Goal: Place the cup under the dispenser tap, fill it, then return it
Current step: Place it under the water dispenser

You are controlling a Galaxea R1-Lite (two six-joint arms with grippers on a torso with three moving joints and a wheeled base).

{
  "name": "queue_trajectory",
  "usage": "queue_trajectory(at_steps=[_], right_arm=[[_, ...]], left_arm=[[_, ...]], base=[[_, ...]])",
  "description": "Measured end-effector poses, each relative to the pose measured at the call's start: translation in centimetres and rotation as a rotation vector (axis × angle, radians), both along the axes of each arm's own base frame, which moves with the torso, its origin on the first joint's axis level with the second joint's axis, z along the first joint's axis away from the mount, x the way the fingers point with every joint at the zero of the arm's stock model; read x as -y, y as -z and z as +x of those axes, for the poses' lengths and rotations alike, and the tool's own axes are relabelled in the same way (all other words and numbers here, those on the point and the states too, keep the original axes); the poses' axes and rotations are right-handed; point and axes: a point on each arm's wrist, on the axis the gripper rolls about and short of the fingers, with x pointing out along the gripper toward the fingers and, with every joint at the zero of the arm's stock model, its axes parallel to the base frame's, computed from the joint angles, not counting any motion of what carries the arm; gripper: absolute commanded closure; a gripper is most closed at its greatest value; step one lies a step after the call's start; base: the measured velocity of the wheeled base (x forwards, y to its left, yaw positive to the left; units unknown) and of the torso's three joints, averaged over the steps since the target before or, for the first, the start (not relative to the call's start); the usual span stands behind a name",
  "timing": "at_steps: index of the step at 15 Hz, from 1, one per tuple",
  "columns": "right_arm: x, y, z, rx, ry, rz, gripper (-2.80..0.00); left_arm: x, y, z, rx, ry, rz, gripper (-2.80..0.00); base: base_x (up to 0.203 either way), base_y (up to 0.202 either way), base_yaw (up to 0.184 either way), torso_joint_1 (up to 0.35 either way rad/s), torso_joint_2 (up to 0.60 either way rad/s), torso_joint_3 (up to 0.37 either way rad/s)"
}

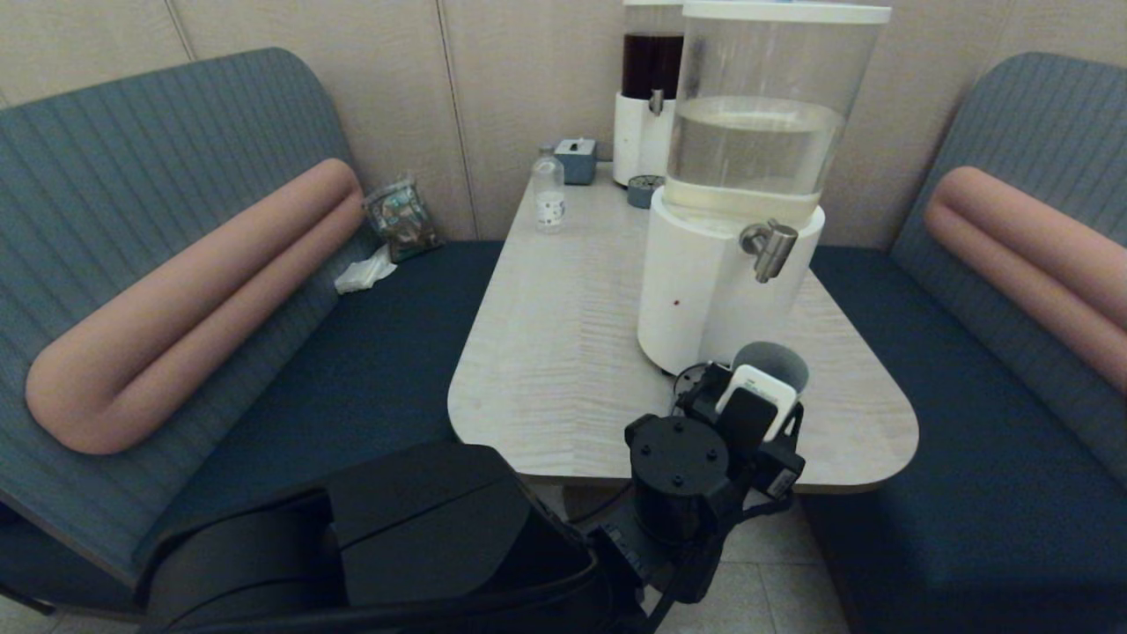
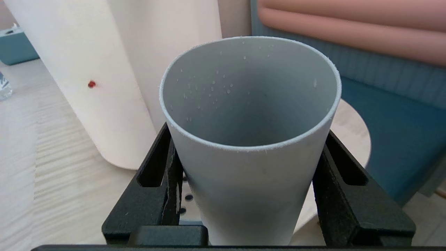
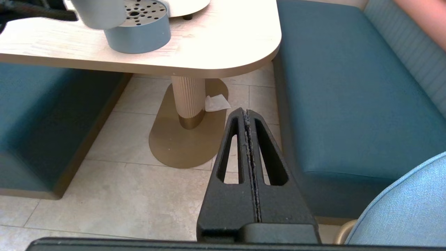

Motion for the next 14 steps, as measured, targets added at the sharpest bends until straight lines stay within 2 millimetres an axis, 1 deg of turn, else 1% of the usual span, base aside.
queue_trajectory(at_steps=[3, 6, 11, 14], right_arm=[[0.0, 0.0, 0.0, 0.000, 0.000, 0.000, 0.00], [0.0, 0.0, 0.0, 0.000, 0.000, 0.000, 0.00], [0.0, 0.0, 0.0, 0.000, 0.000, 0.000, 0.00], [0.0, 0.0, 0.0, 0.000, 0.000, 0.000, 0.00]], left_arm=[[0.4, -0.1, 0.4, 0.004, -0.003, -0.003, 0.00], [0.6, 0.2, 0.9, 0.005, -0.008, -0.003, 0.00], [0.3, 0.4, 2.8, 0.010, -0.043, -0.007, 0.00], [0.1, 0.5, 3.6, 0.012, -0.057, -0.009, 0.00]], base=[[0.000, 0.000, 0.000, 0.000, 0.00, 0.000], [0.000, 0.000, 0.000, 0.000, 0.00, 0.000], [0.000, 0.000, 0.000, 0.000, 0.00, 0.000], [0.000, 0.000, 0.000, 0.000, 0.00, 0.000]])
